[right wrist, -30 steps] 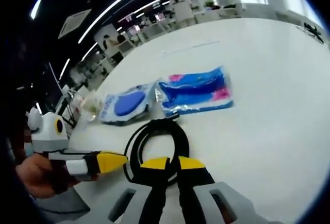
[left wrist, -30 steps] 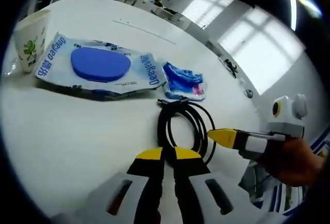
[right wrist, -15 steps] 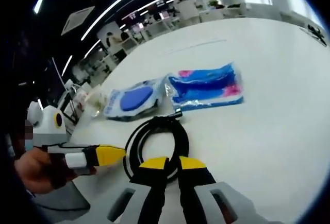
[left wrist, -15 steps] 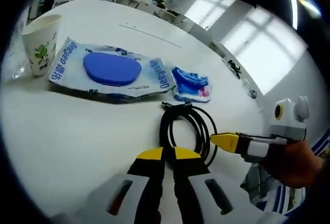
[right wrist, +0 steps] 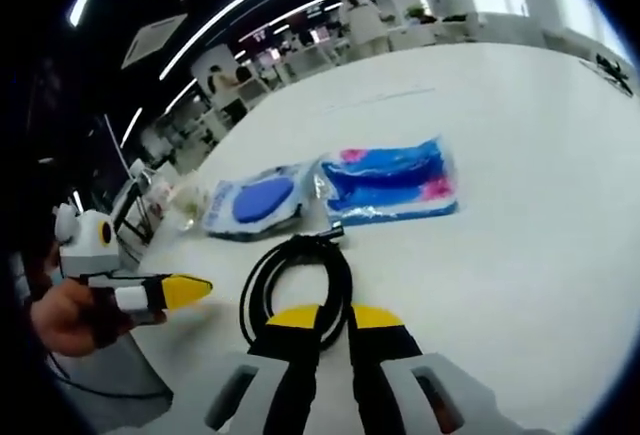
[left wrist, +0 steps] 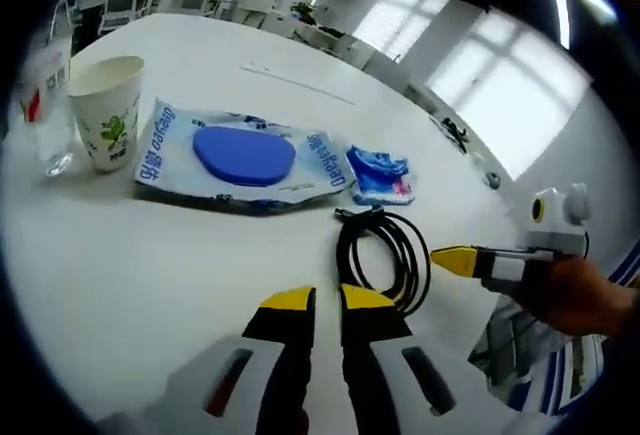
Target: Arrange the tabletop items into an orderly group along one side of the table until the central work area is clear of visible clutter.
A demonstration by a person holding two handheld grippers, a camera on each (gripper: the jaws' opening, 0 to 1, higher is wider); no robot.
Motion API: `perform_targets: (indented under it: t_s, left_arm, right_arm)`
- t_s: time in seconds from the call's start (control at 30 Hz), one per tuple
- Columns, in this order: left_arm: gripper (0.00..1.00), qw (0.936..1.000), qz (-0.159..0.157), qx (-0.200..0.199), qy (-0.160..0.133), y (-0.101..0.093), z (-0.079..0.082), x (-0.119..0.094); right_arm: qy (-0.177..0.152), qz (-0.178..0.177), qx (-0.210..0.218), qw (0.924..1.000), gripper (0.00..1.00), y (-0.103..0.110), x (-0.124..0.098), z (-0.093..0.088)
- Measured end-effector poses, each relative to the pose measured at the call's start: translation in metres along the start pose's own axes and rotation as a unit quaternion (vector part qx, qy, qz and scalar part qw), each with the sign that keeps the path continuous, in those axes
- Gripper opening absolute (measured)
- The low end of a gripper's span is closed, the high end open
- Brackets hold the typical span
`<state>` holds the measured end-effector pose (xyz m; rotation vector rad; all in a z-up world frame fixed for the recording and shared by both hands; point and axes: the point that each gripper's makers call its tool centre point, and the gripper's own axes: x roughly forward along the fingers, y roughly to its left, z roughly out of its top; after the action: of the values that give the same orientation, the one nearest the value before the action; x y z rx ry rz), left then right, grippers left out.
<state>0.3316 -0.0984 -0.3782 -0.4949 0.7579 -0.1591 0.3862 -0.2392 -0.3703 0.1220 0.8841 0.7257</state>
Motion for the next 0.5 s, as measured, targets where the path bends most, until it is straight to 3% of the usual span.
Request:
perform_targets:
  t_s: [0.17, 0.27, 0.33, 0.43, 0.5]
  left_arm:
    - [0.08, 0.9998, 0.008, 0.014, -0.009, 0.014, 0.007, -0.016]
    - [0.12, 0.9996, 0.008, 0.021, -0.02, 0.02, 0.015, -0.032]
    - [0.14, 0.9988, 0.015, 0.03, -0.035, 0.03, 0.023, -0.046]
    - [0.14, 0.9979, 0.025, 0.033, -0.049, 0.04, 0.031, -0.059]
    - [0.15, 0.9969, 0.03, 0.035, -0.064, 0.042, 0.043, -0.078]
  right_arm:
    - [0.0, 0.004, -0.013, 0.9999, 0.1, -0.009, 0.007, 0.001]
    - [-0.001, 0.015, -0.033, 0.9993, 0.18, -0.014, 0.007, 0.003]
    - [-0.002, 0.014, -0.059, 0.9982, 0.22, -0.014, -0.003, 0.005]
    - [-0.007, 0.014, -0.058, 0.9982, 0.23, -0.009, -0.016, 0.006]
    - [-0.017, 0.01, -0.058, 0.9981, 0.25, -0.017, -0.018, 0.012]
